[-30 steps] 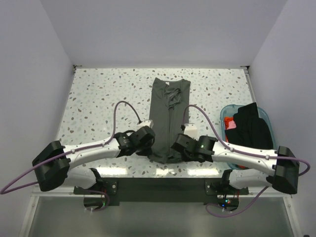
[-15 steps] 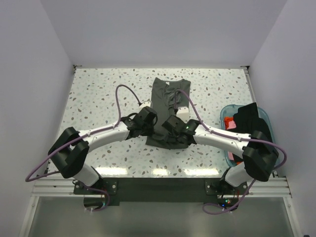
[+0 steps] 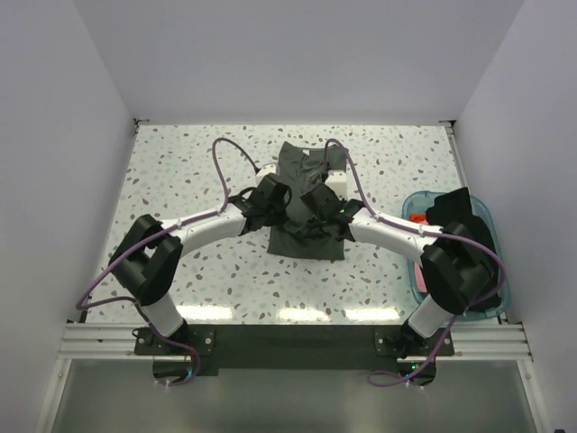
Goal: Fold and stack the t-shirts
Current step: Fold the tshirt
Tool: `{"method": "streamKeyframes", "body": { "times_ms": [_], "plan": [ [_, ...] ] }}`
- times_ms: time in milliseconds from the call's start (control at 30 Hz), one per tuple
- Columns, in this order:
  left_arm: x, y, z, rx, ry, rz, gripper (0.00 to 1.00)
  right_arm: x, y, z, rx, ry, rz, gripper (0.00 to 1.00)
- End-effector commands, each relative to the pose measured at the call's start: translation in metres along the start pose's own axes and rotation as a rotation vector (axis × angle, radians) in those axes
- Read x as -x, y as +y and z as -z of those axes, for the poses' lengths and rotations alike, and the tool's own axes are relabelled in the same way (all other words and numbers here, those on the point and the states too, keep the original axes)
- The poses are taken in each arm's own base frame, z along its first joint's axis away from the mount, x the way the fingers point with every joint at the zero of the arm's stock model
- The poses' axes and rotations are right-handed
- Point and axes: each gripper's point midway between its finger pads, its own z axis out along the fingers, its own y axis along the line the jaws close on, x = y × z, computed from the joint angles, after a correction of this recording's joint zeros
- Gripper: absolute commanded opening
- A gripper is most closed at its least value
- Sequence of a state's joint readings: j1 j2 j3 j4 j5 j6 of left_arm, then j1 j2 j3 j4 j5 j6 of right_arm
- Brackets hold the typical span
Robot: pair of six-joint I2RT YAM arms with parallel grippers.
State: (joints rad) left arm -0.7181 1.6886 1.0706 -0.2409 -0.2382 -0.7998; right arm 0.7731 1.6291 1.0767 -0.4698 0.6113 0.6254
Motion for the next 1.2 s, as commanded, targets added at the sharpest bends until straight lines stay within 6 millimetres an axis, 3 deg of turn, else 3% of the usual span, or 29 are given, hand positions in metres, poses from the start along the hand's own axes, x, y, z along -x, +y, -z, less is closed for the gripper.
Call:
{"method": "streamKeyframes", "body": {
  "times_ms": [0,167,500,933,1133,1167],
  "plan": [
    [0.044,-0.019,-0.006,-0.044,-0.109,0.034,0.00,0.044,0.008,-0.005,0.029,-0.104,-0.074,0.00],
    [0.062,-0.020,-0.019,-0.036,-0.129,0.040,0.00,0.061,0.003,-0.018,0.028,-0.107,-0.105,0.00],
    [0.086,-0.017,-0.036,-0.030,-0.149,0.059,0.00,0.073,-0.004,-0.046,0.035,-0.075,-0.151,0.00],
    [0.097,-0.013,-0.072,-0.036,-0.118,0.080,0.00,0.080,0.000,-0.078,0.037,-0.025,-0.158,0.00],
    [0.102,-0.008,-0.079,-0.049,-0.120,0.089,0.00,0.081,-0.002,-0.088,0.025,-0.008,-0.151,0.00],
    [0.102,-0.009,-0.079,-0.066,-0.112,0.089,0.07,0.081,-0.003,-0.090,0.023,-0.006,-0.152,0.06]
  ]
}}
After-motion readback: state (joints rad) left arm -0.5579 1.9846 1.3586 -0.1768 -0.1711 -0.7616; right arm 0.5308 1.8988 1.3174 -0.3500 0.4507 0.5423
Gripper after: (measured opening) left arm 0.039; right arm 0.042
